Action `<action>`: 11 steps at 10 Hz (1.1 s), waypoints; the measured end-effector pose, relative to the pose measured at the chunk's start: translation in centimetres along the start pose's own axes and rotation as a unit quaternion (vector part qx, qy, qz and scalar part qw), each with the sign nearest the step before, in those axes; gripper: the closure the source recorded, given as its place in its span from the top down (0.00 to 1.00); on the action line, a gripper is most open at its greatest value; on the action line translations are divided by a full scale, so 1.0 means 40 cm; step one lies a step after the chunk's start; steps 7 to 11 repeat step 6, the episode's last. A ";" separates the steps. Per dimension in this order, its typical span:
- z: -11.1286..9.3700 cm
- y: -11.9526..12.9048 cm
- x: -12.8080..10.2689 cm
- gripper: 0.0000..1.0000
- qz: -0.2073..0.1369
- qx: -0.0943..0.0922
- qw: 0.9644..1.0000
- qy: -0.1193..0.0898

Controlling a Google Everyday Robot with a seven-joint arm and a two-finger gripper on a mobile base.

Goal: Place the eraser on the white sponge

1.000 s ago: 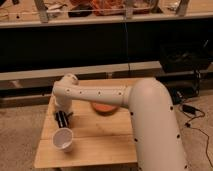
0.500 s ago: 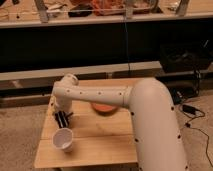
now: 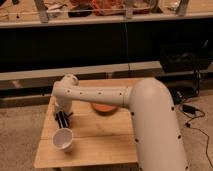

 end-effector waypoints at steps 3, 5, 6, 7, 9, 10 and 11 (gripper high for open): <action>0.000 0.001 -0.002 0.67 -0.002 -0.001 1.000 0.001; 0.000 0.002 -0.005 0.50 -0.003 -0.001 1.000 0.001; -0.001 0.002 -0.005 0.40 -0.004 -0.001 1.000 0.001; -0.001 0.002 -0.005 0.40 -0.004 -0.001 1.000 0.001; -0.001 0.002 -0.005 0.40 -0.004 -0.001 1.000 0.001; -0.001 0.002 -0.005 0.40 -0.004 -0.001 1.000 0.001; -0.001 0.002 -0.005 0.40 -0.004 -0.001 1.000 0.001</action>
